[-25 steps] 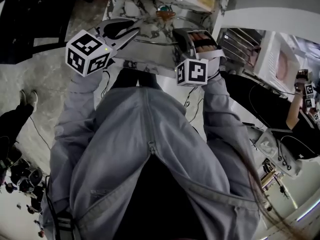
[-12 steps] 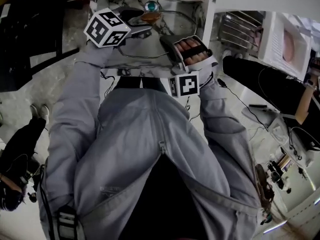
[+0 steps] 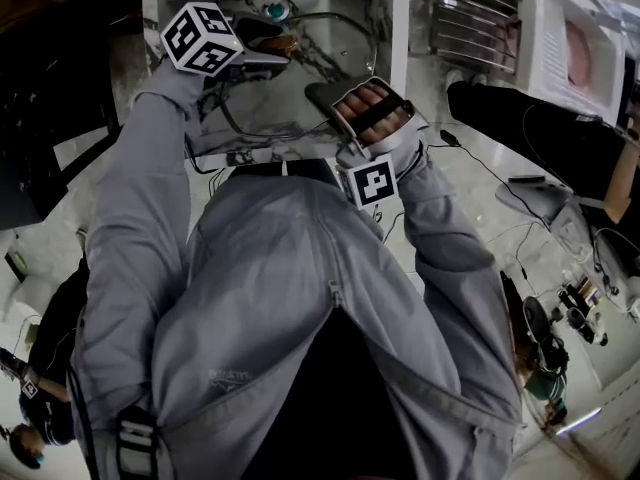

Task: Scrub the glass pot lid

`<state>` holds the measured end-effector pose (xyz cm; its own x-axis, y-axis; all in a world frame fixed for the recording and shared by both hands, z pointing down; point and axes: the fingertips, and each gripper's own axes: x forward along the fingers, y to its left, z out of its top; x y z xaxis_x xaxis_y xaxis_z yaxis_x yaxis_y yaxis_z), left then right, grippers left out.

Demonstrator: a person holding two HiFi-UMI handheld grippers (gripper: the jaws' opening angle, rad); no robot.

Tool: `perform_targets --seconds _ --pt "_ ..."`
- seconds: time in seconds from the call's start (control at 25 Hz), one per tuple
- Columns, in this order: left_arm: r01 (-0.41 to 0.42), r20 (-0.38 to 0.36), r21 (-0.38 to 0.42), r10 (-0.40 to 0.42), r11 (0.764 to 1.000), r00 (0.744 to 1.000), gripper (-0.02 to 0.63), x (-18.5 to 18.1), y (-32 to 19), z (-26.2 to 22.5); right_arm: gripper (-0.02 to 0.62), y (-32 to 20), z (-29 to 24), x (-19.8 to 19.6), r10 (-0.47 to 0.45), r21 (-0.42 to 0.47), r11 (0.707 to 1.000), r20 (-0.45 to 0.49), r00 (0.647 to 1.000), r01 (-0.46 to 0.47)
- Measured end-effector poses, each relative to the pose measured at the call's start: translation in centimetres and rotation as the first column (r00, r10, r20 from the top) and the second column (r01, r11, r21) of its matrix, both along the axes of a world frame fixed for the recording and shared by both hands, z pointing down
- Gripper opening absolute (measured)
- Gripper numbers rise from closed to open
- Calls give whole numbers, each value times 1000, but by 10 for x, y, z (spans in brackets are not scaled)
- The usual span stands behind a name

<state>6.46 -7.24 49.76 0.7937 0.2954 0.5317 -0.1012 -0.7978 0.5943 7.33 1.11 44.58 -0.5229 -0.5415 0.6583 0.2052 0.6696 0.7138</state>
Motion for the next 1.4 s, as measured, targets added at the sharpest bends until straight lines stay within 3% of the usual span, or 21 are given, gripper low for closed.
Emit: perform_targets --seconds 0.2,0.4,0.76,0.96,1.2,1.4 --pt "-34 -47 -68 31 997 998 238 4 9 0 43 6 4 4 -21 10 1000 -7 1000 21" --pt "-86 5 -56 86 995 996 225 3 20 5 66 16 15 9 -48 -3 999 -35 998 48" --pt "-7 50 5 7 1000 999 196 -1 19 5 114 19 41 31 24 -122 992 -103 994 -36" --pt "21 104 36 -24 999 994 187 -2 16 12 164 20 54 55 167 -269 942 -145 975 -202" --pt "21 189 102 -41 995 981 187 -5 12 28 164 15 44 91 300 -290 887 -231 926 -360" --pt "-9 251 163 -33 987 967 186 -4 15 39 164 -10 14 107 386 -289 857 -191 903 -427"
